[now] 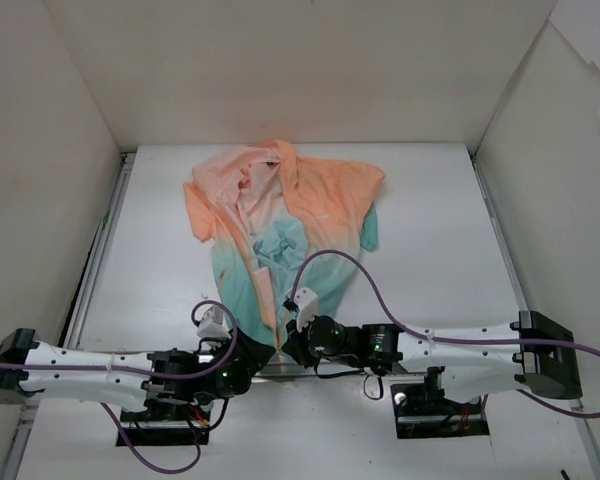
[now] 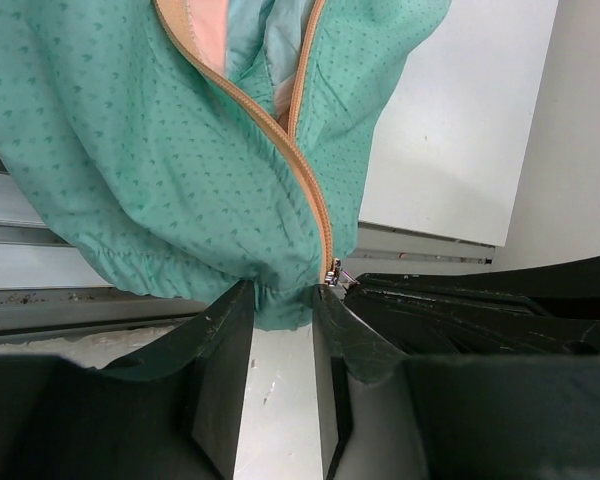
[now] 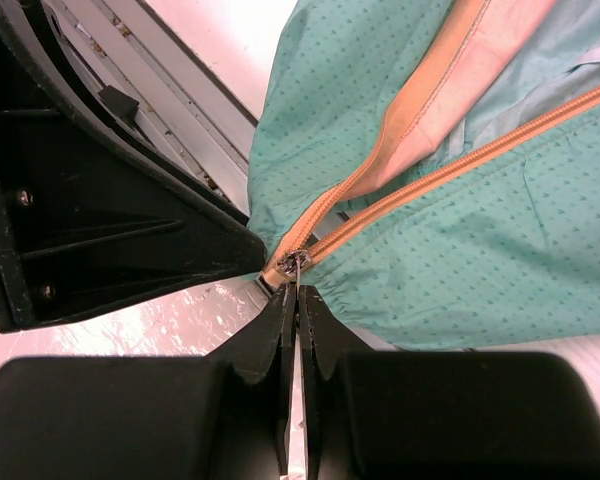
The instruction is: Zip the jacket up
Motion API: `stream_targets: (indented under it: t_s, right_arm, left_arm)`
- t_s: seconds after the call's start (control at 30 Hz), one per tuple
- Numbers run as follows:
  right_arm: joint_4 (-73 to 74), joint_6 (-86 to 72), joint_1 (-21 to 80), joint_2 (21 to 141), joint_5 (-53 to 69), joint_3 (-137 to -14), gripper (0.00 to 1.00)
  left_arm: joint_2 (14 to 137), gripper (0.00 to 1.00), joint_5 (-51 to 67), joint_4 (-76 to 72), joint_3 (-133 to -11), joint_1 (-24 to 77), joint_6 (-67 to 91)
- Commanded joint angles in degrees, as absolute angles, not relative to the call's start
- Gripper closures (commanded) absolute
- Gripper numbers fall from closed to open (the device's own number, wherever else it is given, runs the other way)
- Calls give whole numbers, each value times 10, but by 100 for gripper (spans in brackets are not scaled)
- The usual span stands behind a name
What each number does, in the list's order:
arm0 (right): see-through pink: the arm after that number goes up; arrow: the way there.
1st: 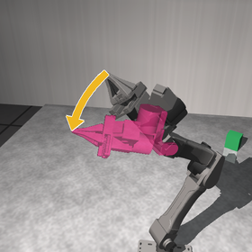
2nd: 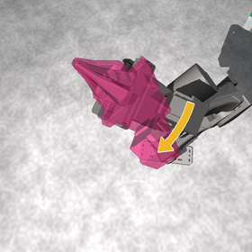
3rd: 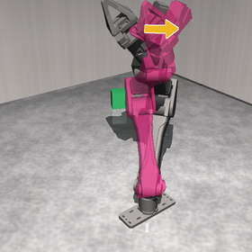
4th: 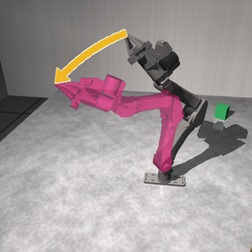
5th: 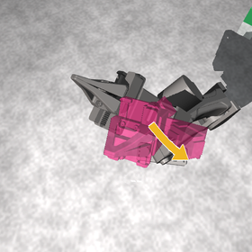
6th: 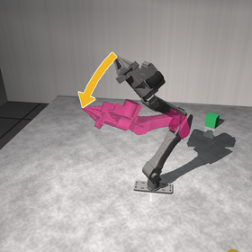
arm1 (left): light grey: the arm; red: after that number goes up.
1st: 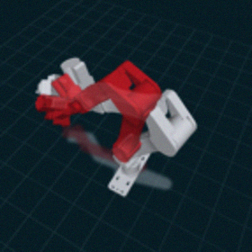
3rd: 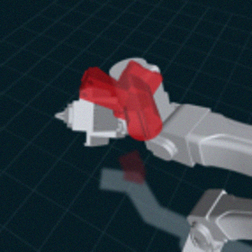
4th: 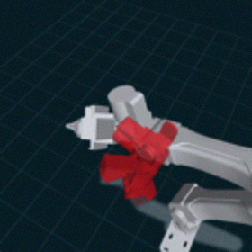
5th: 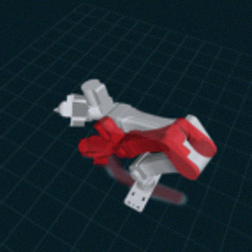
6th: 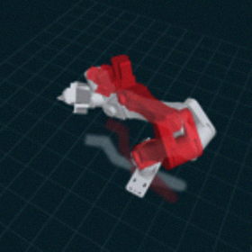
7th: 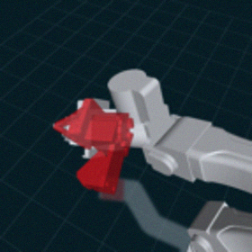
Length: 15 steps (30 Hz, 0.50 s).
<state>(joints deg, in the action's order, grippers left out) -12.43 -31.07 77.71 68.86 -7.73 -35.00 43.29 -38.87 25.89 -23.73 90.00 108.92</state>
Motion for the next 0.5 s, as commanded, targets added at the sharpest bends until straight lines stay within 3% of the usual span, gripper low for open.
stream_targets:
  t_s: [0.0,0.13,0.17,0.2,0.47]
  right_arm:
    - [-161,-316,782,670,-90,-360,100]
    - [-157,-313,783,671,-89,-366,100]
    - [-156,-312,781,672,-89,-367,100]
    - [-155,-309,782,673,-92,-369,100]
    - [-106,-260,774,704,-147,-434,100]
  left_arm:
    - [439,76,-400,249,-245,903,1097]
    - [436,88,-402,238,-243,903,1087]
    - [436,97,-403,238,-243,903,1085]
    - [435,100,-403,238,-243,903,1085]
    - [425,100,-405,229,-251,903,1014]
